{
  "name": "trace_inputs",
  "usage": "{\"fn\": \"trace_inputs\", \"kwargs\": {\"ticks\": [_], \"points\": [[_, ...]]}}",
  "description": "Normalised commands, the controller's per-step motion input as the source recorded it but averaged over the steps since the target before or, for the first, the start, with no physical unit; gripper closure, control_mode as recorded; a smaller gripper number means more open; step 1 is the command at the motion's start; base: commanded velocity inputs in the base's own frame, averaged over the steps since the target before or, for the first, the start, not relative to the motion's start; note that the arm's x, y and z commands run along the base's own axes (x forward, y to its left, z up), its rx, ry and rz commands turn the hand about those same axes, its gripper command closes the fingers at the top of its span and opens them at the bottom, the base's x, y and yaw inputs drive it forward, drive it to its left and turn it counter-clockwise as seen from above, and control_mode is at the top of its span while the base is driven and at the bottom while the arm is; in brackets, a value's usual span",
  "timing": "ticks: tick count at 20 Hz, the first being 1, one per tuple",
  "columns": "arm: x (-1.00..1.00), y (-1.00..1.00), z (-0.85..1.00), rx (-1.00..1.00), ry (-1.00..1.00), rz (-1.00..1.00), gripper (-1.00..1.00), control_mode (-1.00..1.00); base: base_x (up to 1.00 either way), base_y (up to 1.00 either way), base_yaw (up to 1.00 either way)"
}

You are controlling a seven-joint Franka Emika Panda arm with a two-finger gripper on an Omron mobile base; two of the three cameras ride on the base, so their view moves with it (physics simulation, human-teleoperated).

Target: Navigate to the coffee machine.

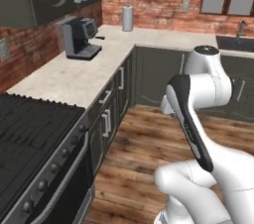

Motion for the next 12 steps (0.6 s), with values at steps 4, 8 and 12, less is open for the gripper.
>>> {"fn": "trace_inputs", "kwargs": {"ticks": [4, 8, 12], "points": [[0.00, 0.00, 0.00, 0.00, 0.00, 0.00, -1.00, 1.00, 0.84, -0.22, -0.20], [0.00, 0.00, 0.00, 0.00, 0.00, 0.00, -1.00, 1.00, 1.00, -0.09, -0.07], [0.00, 0.00, 0.00, 0.00, 0.00, 0.00, -1.00, 1.00, 1.00, -0.05, 0.00]]}}
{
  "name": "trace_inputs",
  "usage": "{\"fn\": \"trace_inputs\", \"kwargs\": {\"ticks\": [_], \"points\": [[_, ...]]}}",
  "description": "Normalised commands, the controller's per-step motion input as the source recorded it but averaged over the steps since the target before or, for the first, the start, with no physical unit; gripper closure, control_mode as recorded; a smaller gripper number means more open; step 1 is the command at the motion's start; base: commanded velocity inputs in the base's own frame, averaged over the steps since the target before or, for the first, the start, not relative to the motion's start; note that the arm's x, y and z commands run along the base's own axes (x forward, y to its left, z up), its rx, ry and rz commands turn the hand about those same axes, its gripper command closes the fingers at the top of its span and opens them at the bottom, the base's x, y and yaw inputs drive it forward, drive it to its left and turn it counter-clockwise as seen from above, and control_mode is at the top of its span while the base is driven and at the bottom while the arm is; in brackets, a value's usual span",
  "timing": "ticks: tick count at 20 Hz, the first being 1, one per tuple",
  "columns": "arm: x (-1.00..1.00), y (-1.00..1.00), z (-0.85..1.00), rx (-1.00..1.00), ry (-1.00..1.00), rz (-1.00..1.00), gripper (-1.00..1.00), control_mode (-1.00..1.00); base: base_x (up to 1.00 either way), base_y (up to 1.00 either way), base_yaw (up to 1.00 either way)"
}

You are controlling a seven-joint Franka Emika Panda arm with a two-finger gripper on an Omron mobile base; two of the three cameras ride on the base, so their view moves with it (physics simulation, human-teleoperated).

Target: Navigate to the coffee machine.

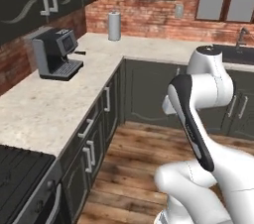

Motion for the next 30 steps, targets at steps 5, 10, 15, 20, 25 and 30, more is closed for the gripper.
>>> {"fn": "trace_inputs", "kwargs": {"ticks": [5, 10, 15, 20, 25, 30], "points": [[0.00, 0.00, 0.00, 0.00, 0.00, 0.00, -1.00, 1.00, 1.00, -0.01, 0.08], [0.00, 0.00, 0.00, 0.00, 0.00, 0.00, -1.00, 1.00, 1.00, 0.00, 0.24], [0.00, 0.00, 0.00, 0.00, 0.00, 0.00, -1.00, 1.00, 0.87, 0.00, 0.38], [0.00, 0.00, 0.00, 0.00, 0.00, 0.00, -1.00, 1.00, 0.64, 0.00, 0.41], [0.00, 0.00, 0.00, 0.00, 0.00, 0.00, -1.00, 1.00, 0.52, -0.10, 0.44], [0.00, 0.00, 0.00, 0.00, 0.00, 0.00, -1.00, 1.00, 0.33, -0.48, 0.41]]}}
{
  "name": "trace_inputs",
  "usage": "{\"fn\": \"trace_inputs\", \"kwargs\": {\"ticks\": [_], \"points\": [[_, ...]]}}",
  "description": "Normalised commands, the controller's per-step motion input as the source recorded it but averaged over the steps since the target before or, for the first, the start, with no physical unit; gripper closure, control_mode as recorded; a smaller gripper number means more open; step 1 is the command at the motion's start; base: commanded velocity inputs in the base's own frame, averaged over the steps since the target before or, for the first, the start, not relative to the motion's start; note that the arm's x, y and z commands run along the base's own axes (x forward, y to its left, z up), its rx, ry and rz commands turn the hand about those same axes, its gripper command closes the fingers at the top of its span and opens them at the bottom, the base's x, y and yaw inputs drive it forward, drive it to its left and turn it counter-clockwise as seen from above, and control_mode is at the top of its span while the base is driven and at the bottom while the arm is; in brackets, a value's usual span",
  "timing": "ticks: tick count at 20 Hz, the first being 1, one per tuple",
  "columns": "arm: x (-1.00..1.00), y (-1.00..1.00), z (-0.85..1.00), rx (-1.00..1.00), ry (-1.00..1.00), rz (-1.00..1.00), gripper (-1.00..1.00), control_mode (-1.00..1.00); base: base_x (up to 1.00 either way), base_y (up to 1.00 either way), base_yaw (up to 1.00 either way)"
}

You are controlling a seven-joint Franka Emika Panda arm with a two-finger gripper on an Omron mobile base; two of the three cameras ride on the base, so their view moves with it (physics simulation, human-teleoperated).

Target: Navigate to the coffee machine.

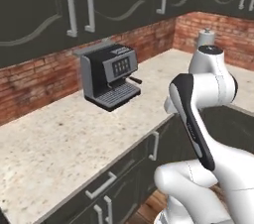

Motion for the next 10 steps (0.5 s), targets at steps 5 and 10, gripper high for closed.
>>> {"fn": "trace_inputs", "kwargs": {"ticks": [5, 10], "points": [[0.00, 0.00, 0.00, 0.00, 0.00, 0.00, -1.00, 1.00, 0.25, -0.72, 0.39], [0.00, 0.00, 0.00, 0.00, 0.00, 0.00, -1.00, 1.00, 0.27, -0.65, 0.33]]}}
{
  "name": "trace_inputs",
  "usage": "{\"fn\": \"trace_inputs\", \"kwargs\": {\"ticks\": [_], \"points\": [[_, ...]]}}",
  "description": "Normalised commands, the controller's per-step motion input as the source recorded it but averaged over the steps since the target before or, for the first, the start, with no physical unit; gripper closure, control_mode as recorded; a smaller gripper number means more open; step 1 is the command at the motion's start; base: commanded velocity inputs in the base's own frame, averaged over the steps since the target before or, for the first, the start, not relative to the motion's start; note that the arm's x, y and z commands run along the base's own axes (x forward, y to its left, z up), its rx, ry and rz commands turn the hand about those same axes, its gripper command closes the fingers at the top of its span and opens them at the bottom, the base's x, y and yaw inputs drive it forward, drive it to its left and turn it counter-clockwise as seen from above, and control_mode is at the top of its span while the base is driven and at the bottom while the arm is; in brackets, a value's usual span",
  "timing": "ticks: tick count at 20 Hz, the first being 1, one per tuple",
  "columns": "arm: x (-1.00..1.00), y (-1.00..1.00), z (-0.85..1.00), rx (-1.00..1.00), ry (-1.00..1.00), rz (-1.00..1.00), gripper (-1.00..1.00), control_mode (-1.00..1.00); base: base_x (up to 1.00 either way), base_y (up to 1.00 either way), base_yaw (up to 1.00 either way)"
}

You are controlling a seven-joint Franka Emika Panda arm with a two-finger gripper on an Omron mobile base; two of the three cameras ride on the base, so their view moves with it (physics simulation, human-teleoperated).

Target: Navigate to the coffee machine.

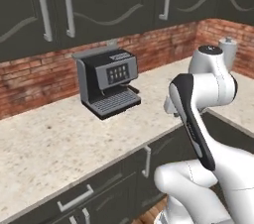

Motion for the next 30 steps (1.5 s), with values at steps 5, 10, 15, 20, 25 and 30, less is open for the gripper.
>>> {"fn": "trace_inputs", "kwargs": {"ticks": [5, 10, 15, 20, 25, 30], "points": [[0.00, 0.00, 0.00, 0.00, 0.00, 0.00, -1.00, 1.00, 0.40, -0.24, 0.30], [0.00, 0.00, 0.00, 0.00, 0.00, 0.00, -1.00, 1.00, 0.35, 0.00, 0.29], [0.00, 0.00, 0.00, 0.00, 0.00, 0.00, -1.00, 1.00, 0.45, -0.01, 0.31], [0.00, 0.00, 0.00, 0.00, 0.00, 0.00, -1.00, 1.00, 0.52, -0.20, 0.31], [0.00, 0.00, 0.00, 0.00, 0.00, 0.00, -1.00, 1.00, 0.54, -0.29, 0.29], [0.00, 0.00, 0.00, 0.00, 0.00, 0.00, -1.00, 1.00, 0.36, -0.48, 0.24]]}}
